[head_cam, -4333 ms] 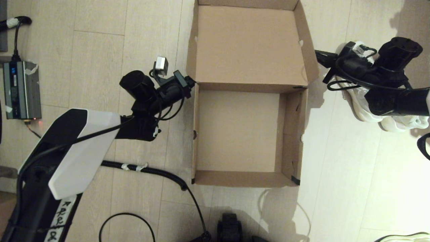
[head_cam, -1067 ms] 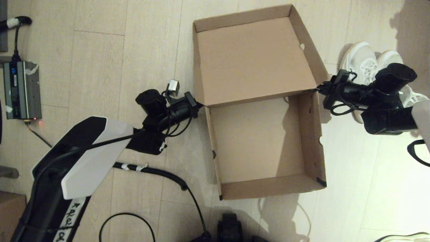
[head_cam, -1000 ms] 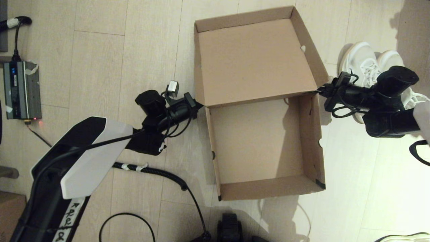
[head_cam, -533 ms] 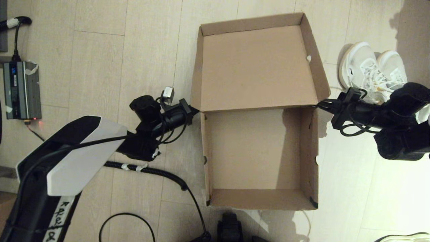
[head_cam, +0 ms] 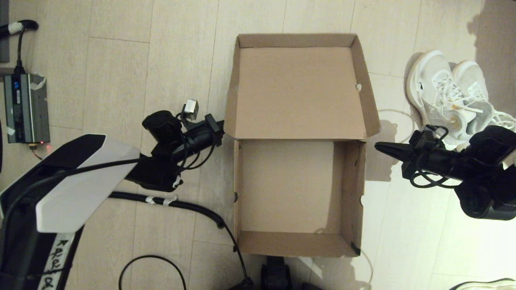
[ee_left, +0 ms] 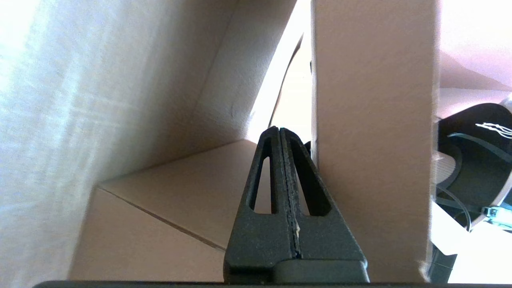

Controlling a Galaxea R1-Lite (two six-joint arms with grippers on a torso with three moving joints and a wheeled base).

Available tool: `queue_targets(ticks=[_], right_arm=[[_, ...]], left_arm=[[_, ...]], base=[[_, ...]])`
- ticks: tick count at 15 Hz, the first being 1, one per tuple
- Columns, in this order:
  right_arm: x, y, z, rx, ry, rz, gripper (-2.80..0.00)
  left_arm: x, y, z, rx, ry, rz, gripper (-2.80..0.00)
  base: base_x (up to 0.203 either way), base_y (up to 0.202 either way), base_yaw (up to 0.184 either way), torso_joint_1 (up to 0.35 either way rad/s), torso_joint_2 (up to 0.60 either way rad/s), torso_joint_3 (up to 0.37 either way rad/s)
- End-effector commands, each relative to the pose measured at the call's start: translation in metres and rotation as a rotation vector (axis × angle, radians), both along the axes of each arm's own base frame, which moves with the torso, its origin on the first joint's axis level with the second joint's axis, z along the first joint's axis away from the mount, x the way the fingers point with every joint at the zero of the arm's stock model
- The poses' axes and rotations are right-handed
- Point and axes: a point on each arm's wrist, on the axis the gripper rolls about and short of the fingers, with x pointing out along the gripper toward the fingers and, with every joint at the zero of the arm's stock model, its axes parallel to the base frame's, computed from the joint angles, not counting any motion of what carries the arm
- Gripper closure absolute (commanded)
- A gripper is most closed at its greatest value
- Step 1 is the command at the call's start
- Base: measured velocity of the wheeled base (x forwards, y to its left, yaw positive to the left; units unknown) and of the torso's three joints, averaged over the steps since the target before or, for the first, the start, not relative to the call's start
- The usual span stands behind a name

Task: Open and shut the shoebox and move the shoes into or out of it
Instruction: Close the shoe box

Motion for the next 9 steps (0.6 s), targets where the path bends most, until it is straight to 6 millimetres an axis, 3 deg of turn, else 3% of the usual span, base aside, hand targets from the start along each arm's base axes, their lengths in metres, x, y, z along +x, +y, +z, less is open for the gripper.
queue_targets(ticks=[1, 5, 9], right_arm=[[0.009, -0.01, -0.004, -0.004, -0.013, -0.013, 0.0], [0.034, -0.037, 0.02, -0.043, -0.172, -0.066, 0.0], [0.046, -0.039, 0.037, -0.164, -0.455, -0.113, 0.0]], left_arm=[[0.002, 0.009, 0.001, 0.002, -0.01, 0.016, 0.0], [0.011, 0.039, 0.003, 0.008, -0.037, 0.086, 0.0], [0.013, 0.041, 0.015, 0.095, -0.201, 0.143, 0.0]], base=[[0.0, 0.0, 0.0, 0.0, 0.0, 0.0], [0.0, 0.0, 0.0, 0.0, 0.0, 0.0], [0.0, 0.0, 0.0, 0.0, 0.0, 0.0]])
